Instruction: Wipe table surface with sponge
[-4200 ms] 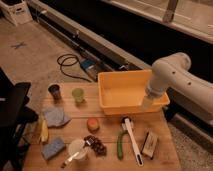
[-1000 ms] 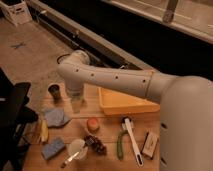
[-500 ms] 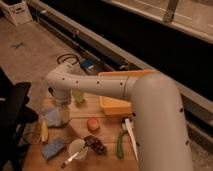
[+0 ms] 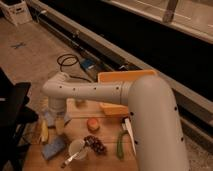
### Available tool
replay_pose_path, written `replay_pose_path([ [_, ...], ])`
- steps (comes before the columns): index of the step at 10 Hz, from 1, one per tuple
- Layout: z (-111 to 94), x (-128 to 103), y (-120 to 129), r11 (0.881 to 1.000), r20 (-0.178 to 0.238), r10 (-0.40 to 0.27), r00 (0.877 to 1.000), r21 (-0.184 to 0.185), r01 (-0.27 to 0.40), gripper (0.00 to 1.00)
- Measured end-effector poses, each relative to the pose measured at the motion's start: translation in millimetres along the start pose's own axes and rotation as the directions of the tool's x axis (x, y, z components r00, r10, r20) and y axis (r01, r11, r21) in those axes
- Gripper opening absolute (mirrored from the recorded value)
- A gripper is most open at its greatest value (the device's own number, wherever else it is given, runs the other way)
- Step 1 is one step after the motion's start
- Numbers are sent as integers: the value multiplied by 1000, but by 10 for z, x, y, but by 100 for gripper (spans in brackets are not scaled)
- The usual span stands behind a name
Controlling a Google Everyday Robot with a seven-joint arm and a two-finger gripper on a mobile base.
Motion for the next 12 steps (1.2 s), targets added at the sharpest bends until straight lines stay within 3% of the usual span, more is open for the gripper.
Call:
replay_pose_path([
  [6, 8, -24, 16, 1000, 5, -10, 1000, -5, 10, 74],
  [8, 62, -111, 16, 999, -17, -44, 999, -21, 44, 74],
  [12, 211, -200, 225, 998, -16, -58, 998, -41, 57, 74],
])
